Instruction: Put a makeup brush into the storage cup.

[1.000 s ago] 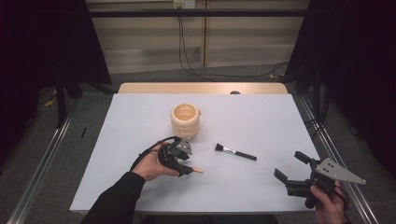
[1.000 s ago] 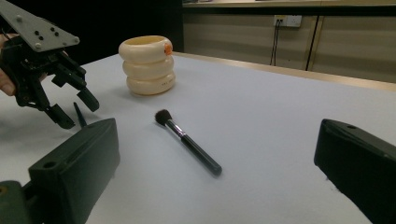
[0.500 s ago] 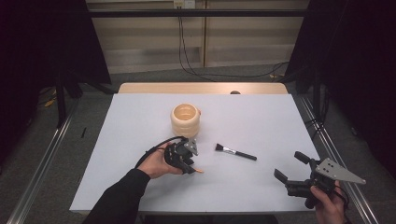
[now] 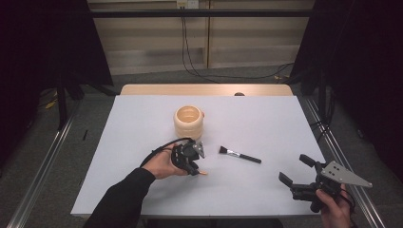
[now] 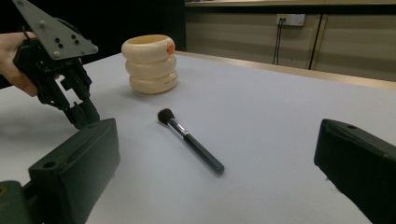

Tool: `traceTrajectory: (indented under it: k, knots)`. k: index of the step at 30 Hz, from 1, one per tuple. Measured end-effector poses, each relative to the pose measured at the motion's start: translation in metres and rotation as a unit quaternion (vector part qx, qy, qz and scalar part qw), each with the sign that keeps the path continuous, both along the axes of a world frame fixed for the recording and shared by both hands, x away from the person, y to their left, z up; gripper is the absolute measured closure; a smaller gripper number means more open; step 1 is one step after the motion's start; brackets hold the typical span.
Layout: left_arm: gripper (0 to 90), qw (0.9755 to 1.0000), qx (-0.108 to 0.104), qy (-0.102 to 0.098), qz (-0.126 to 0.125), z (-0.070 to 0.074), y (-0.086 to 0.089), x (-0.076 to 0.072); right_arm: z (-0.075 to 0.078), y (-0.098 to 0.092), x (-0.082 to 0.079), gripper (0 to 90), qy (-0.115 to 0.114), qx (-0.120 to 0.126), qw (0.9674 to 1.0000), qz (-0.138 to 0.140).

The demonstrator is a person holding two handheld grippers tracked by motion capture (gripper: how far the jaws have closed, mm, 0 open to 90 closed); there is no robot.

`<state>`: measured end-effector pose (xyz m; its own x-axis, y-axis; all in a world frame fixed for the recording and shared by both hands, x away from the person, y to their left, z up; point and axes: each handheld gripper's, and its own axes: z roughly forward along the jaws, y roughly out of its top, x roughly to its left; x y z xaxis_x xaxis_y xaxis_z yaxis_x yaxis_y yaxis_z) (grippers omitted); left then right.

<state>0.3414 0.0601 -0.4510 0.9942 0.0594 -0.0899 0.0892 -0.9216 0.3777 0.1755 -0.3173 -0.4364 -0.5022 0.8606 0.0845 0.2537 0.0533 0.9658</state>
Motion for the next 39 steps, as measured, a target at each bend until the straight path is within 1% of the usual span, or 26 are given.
traceTrajectory:
  k: [1,3,5,6,7,8,9,10,14,17,19,20,23,25,28,29,30,31,32,33,34,35,36,37,38,39]
  knots:
    - [77.0,1.0000,-0.003,0.004,0.001,0.000,0.000,0.001,0.000,-0.001,0.000,0.0,-0.001,0.000,1.0000,0.001]
    - [77.7,0.9999,-0.002,0.014,0.004,-0.001,-0.001,0.003,0.000,-0.001,0.000,0.0,-0.001,-0.001,1.0000,0.000]
    - [78.3,0.9998,-0.005,0.015,0.009,-0.001,0.000,0.004,0.000,0.000,0.001,0.0,-0.001,0.001,1.0000,-0.003]
    - [79.0,0.9998,-0.003,0.020,0.009,-0.001,0.000,0.004,0.000,0.000,0.000,0.0,0.001,0.001,1.0000,-0.002]
    - [79.8,0.9996,-0.011,0.021,0.012,-0.002,0.001,0.006,0.000,0.000,0.000,0.0,-0.001,0.000,1.0000,-0.001]
    - [82.1,0.9989,-0.023,0.029,0.031,-0.004,0.002,0.005,0.000,0.000,0.000,0.0,-0.002,-0.001,1.0000,-0.001]
    - [83.6,0.9988,-0.023,0.032,0.027,-0.004,0.003,0.007,0.000,0.000,0.000,0.0,0.000,0.000,1.0000,-0.001]
    - [83.7,0.9985,-0.026,0.037,0.031,-0.004,0.004,0.008,0.000,0.000,0.000,0.0,0.000,0.000,1.0000,-0.001]
    - [83.8,0.9984,-0.025,0.036,0.036,-0.004,0.004,0.008,0.000,0.000,0.000,0.0,0.001,0.001,1.0000,0.000]
    - [83.9,0.9979,-0.024,0.043,0.042,-0.003,0.004,0.009,0.000,0.001,0.000,0.0,0.001,0.002,1.0000,-0.003]
    - [84.0,0.9978,-0.025,0.046,0.040,-0.003,0.004,0.010,0.000,0.000,0.000,0.0,0.001,0.002,1.0000,-0.002]
    - [84.0,0.9975,-0.024,0.047,0.047,-0.003,0.004,0.010,0.000,0.000,0.000,0.0,0.001,0.002,1.0000,-0.001]
    - [84.0,0.9965,-0.030,0.052,0.057,-0.004,0.005,0.010,0.000,0.000,0.000,0.0,0.005,0.002,1.0000,0.000]
    - [84.0,0.9963,-0.032,0.053,0.060,-0.003,0.005,0.010,0.000,-0.001,0.000,0.0,0.003,0.000,1.0000,0.001]
    - [84.0,0.9965,-0.028,0.054,0.057,-0.002,0.005,0.011,0.000,-0.001,0.000,0.0,0.003,0.000,1.0000,0.000]
    - [84.0,0.9958,-0.033,0.063,0.057,-0.002,0.005,0.011,0.000,-0.001,0.000,0.0,0.003,0.000,1.0000,0.001]
    - [84.0,0.9958,-0.033,0.063,0.057,-0.002,0.005,0.011,0.000,-0.001,0.000,0.0,0.003,0.000,1.0000,0.001]
    - [84.0,0.9955,-0.034,0.060,0.064,-0.001,0.005,0.010,0.000,-0.001,0.000,0.0,0.003,0.000,1.0000,0.001]
    - [84.0,0.9958,-0.036,0.061,0.058,-0.001,0.005,0.011,0.000,0.000,0.000,0.0,0.003,0.001,1.0000,-0.001]
    - [84.0,0.9956,-0.038,0.059,0.061,0.000,0.006,0.011,0.000,-0.001,0.000,0.0,0.004,0.001,1.0000,0.000]
    - [84.0,0.9950,-0.044,0.061,0.066,0.001,0.006,0.011,0.000,-0.001,0.000,0.0,0.002,0.001,1.0000,-0.001]
    - [84.0,0.9950,-0.046,0.061,0.065,0.002,0.007,0.012,0.000,-0.001,0.000,0.0,0.002,0.001,1.0000,-0.001]
    - [84.0,0.9949,-0.048,0.058,0.067,0.003,0.007,0.012,0.000,-0.001,0.000,0.0,0.002,0.001,1.0000,-0.002]
    - [84.0,0.9937,-0.058,0.059,0.076,0.005,0.009,0.012,0.000,-0.001,0.000,0.0,0.002,0.001,1.0000,-0.001]
    - [84.0,0.9937,-0.058,0.059,0.076,0.005,0.009,0.012,0.000,-0.001,0.000,0.0,0.002,0.001,1.0000,-0.001]
    - [84.0,0.9921,-0.068,0.063,0.085,0.009,0.011,0.011,0.000,-0.001,0.000,0.0,0.003,0.002,1.0000,-0.002]
